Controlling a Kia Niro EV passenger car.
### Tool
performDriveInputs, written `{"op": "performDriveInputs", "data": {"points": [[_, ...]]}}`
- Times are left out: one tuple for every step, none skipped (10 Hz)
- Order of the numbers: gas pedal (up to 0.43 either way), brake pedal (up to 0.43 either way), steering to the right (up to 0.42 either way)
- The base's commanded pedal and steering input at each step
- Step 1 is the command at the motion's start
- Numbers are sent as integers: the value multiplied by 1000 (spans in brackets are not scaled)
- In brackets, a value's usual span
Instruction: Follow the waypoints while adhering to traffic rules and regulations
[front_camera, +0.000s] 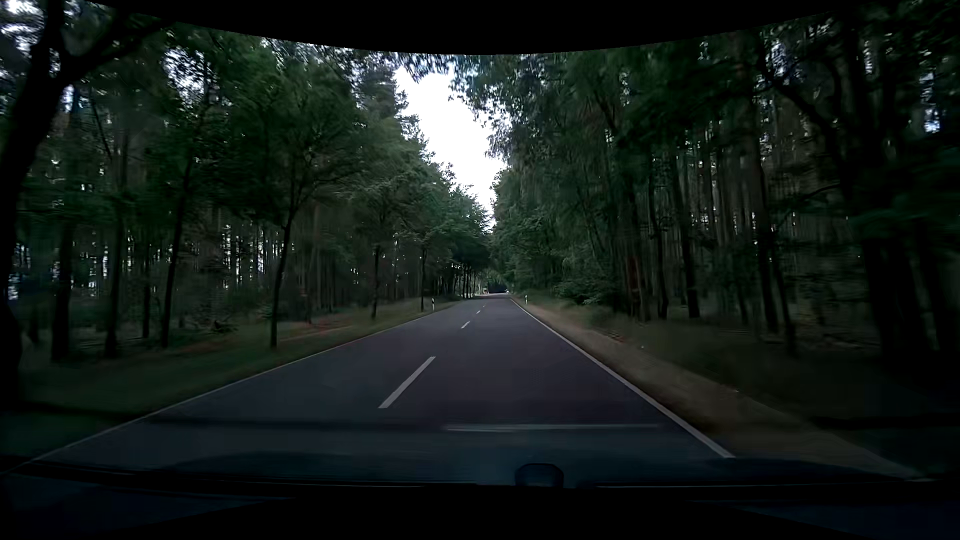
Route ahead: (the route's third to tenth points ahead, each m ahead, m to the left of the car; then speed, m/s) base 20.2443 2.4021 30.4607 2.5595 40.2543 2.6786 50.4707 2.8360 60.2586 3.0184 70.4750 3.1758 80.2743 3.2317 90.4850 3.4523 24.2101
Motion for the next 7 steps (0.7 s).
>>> {"op": "performDriveInputs", "data": {"points": [[0, 0, -5], [0, 0, -5], [0, 0, -5], [0, 18, -4], [0, 24, -3], [0, 49, -3], [0, 73, -3]]}}
